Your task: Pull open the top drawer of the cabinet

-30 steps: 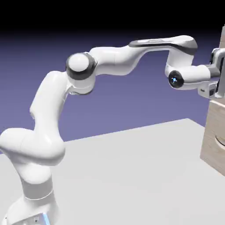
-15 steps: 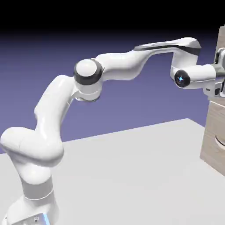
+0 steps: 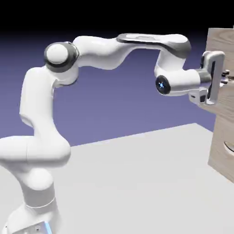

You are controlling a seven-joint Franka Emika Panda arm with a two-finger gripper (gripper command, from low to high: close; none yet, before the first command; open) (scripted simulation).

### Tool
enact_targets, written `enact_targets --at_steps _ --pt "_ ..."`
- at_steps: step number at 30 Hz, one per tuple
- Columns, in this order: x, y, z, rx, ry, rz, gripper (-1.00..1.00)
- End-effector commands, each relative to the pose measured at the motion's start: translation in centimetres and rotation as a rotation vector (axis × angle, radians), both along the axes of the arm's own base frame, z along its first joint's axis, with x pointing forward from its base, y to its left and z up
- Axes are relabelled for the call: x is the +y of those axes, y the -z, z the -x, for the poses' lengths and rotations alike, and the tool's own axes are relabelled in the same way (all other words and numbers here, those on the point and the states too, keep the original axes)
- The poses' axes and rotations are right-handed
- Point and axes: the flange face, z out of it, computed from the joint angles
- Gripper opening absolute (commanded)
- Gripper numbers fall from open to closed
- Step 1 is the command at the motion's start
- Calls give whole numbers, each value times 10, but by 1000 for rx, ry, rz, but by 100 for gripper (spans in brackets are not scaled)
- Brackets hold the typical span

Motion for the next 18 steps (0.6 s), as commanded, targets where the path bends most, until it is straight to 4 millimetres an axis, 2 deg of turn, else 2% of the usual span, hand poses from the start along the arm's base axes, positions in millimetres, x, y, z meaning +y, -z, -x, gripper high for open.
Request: enact_targets --at_steps 1,9,15,16,17,18 --pt "0 0 7 1 -1 1 -100" --pt "0 0 62 1 -1 1 -100" --pt "0 0 115 1 -1 1 -100" --pt "0 0 115 1 -1 1 100" --pt "0 0 115 1 -1 1 100" --pt "0 0 126 3 0 4 100"
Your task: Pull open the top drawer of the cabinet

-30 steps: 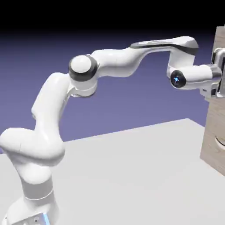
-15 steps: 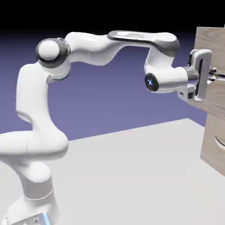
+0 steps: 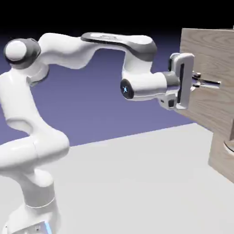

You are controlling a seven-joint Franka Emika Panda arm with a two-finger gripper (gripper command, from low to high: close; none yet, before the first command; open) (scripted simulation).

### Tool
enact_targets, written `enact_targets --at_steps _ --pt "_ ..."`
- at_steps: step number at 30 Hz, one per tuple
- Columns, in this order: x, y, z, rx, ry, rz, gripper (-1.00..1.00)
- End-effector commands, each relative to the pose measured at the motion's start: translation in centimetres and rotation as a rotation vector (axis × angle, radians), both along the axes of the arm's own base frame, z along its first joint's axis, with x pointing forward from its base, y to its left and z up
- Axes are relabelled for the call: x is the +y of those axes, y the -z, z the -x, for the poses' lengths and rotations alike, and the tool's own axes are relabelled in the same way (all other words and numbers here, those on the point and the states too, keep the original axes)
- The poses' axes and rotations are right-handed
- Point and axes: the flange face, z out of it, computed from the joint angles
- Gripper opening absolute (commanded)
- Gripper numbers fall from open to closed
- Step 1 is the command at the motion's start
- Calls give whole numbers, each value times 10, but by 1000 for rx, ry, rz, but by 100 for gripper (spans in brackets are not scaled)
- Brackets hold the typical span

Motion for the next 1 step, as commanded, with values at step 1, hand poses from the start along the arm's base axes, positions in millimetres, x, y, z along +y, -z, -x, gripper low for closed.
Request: enact_targets --at_steps 1 --pt "0 0 11 1 0 1 100"
